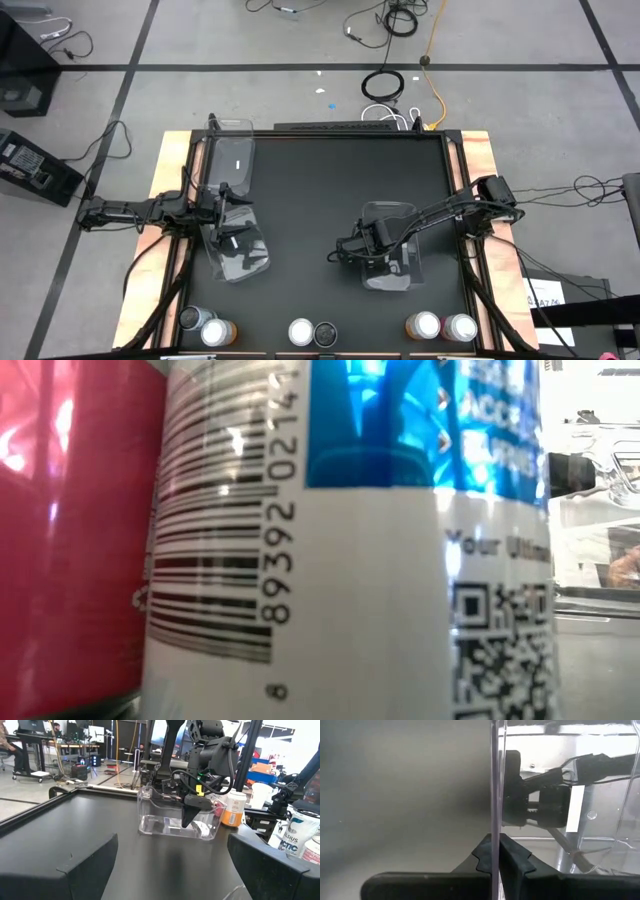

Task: Sort soda cans
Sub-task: Move the top right transparent bin to the middle right of the table, then move the middle left transparent bin to the center of the table

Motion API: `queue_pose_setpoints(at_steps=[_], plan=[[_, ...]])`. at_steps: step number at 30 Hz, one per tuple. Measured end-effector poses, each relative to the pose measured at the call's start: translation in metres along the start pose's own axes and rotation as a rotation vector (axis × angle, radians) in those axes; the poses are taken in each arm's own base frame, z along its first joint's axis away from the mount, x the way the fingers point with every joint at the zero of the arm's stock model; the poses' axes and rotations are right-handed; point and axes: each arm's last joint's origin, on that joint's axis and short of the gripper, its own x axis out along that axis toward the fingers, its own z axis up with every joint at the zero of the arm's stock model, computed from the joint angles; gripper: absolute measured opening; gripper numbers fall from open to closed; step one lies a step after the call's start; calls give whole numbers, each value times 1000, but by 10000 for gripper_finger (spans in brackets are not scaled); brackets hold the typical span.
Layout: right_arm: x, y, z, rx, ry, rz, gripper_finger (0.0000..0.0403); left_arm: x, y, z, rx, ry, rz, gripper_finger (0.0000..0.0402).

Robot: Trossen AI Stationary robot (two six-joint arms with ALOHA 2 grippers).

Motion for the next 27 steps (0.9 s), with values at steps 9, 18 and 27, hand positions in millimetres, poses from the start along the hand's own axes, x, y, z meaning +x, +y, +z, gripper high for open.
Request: queue_pose_setpoints(at_steps=[9,18,27], plan=[[0,1,0,1,1,6,43,0,0,0,0,0,0,383],[-3,1,1,-9,4,16,108,0,0,0,0,0,1,383],[-36,-3,17,-69,-46,103,123,0,0,0,0,0,0,383]])
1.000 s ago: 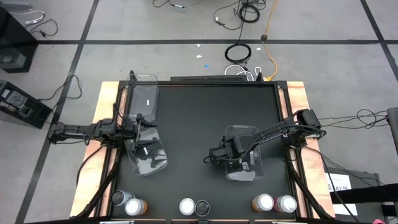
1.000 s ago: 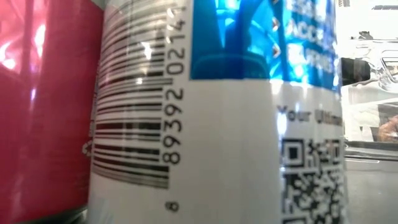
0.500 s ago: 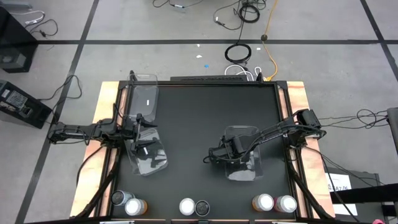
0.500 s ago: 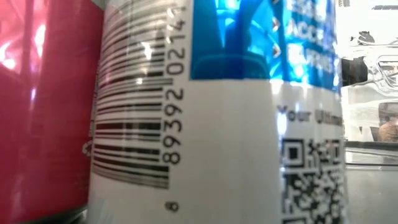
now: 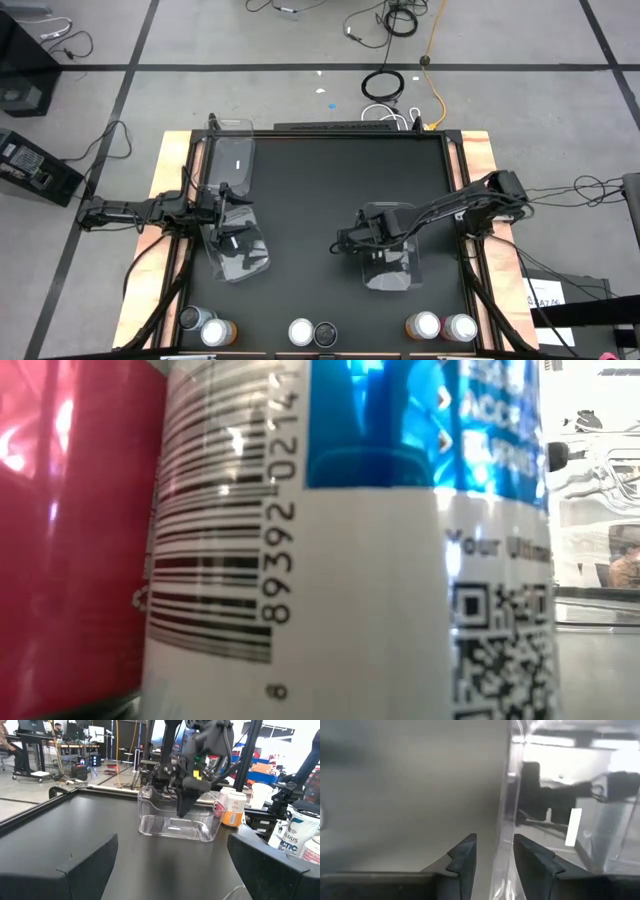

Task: Sort soda cans
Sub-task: Move the middle left transparent bin to the center of the table

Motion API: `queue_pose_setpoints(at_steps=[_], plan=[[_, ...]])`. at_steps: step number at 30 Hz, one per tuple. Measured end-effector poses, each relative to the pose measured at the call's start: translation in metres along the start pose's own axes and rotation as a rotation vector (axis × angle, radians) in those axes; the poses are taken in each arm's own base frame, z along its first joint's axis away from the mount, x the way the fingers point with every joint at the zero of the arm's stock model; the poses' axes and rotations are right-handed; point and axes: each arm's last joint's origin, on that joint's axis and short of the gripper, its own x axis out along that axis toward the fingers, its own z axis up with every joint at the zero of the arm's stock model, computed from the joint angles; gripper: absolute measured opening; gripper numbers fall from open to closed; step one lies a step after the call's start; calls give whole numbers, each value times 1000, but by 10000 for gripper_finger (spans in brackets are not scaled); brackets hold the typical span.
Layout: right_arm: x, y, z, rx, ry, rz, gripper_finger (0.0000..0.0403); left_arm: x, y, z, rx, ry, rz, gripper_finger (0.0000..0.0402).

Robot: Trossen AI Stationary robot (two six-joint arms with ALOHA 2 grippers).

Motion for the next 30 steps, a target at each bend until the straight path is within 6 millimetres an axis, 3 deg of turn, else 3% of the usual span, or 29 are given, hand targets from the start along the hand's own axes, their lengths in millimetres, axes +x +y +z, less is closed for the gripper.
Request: queue_pose_setpoints(at_steps=[7,12,21,30], plan=[[-30,-6,10,-132,-67,69,123,0,0,0,0,0,0,383],[-51,-12,1,-304,-148,134,123,0,0,0,0,0,0,383],[-89,-34,-40,-626,-309,241,123,0,0,0,0,0,0,383],[-98,-52,-86,-795,-402,318,123,0,0,0,0,0,0,383]])
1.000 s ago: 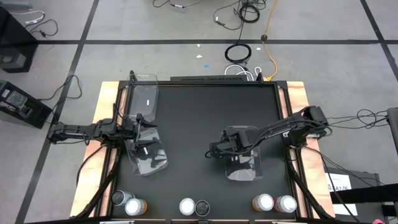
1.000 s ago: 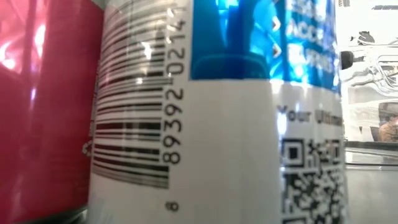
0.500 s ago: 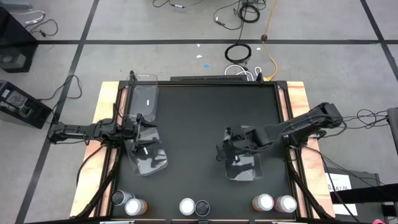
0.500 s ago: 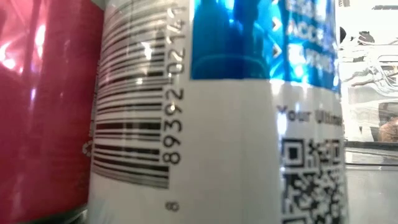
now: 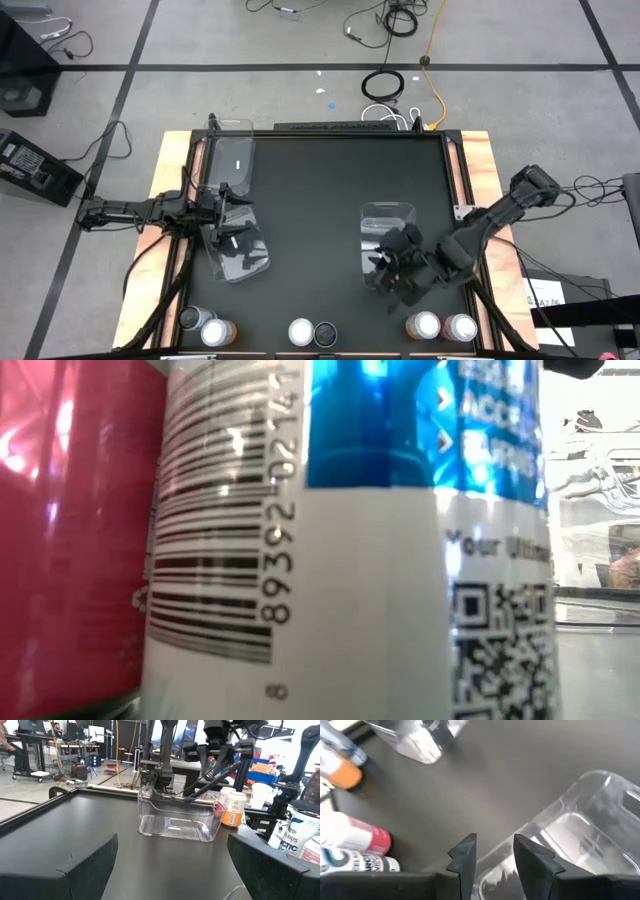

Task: Sort soda cans
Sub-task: Move the middle left transparent bin to the center of the table

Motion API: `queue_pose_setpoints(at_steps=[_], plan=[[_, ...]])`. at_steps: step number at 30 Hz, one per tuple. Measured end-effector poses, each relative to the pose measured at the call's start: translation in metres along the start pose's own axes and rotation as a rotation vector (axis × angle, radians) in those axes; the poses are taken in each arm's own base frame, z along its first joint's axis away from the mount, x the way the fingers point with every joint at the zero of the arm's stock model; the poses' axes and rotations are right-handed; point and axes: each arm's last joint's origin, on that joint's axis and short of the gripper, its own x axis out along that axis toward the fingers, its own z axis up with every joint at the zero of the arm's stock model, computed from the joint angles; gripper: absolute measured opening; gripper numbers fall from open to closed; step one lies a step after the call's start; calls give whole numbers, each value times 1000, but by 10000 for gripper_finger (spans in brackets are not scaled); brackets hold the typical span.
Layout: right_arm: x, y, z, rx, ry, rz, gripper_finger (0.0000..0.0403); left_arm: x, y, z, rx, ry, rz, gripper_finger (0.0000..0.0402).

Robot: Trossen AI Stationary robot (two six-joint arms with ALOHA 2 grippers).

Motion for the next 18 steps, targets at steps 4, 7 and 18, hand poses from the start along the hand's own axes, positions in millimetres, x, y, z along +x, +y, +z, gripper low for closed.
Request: queue_pose_setpoints(at_steps=[4,7,18], plan=[[-10,6,-8,-22,-101,17,123,0,0,0,0,0,0,383],[-13,7,-11,-32,-122,20,123,0,0,0,0,0,0,383],[-13,11,-9,2,-133,51,123,0,0,0,0,0,0,383]])
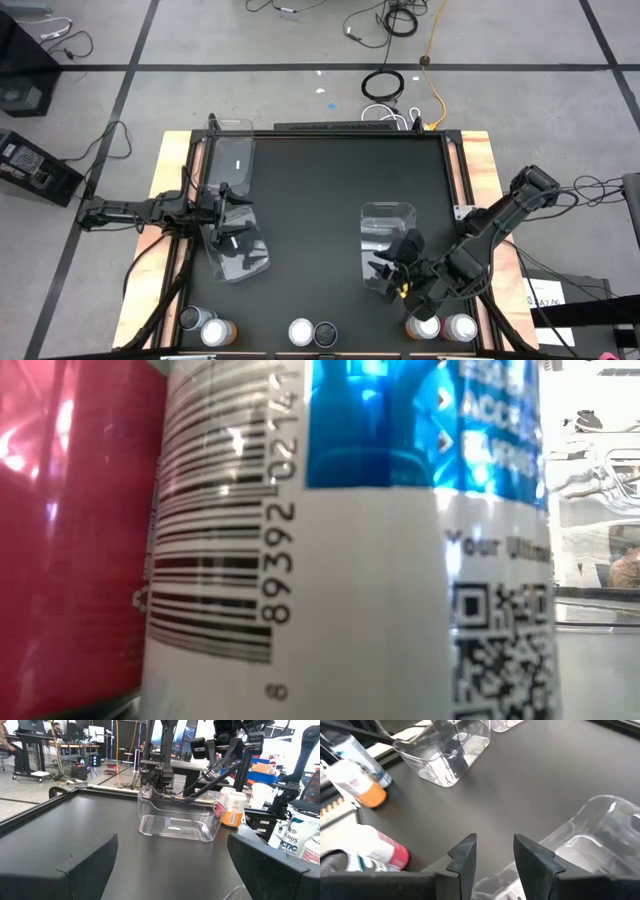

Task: Sort soda cans
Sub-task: Move the middle left transparent bin to the center of the table

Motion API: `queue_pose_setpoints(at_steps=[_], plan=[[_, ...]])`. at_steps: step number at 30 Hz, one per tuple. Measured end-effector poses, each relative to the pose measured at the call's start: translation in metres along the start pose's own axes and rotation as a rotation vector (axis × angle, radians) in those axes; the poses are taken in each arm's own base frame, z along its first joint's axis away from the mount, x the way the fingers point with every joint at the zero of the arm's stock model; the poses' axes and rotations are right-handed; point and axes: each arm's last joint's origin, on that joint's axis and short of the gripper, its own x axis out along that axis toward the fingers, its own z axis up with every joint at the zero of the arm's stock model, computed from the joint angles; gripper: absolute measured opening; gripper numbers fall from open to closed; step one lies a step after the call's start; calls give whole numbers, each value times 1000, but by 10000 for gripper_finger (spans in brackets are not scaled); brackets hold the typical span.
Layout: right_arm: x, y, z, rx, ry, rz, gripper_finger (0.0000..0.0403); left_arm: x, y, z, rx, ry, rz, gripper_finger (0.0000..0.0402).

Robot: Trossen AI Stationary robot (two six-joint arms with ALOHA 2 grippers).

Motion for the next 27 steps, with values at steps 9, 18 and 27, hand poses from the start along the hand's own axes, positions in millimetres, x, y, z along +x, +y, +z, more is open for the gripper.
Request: queue_pose_setpoints(at_steps=[9,18,27], plan=[[6,3,8,65,-29,19,123,0,0,0,-6,-1,0,383],[12,2,15,106,-46,18,123,0,0,0,-6,-3,-1,383],[17,1,21,172,-60,15,123,0,1,2,-242,-30,31,383]])
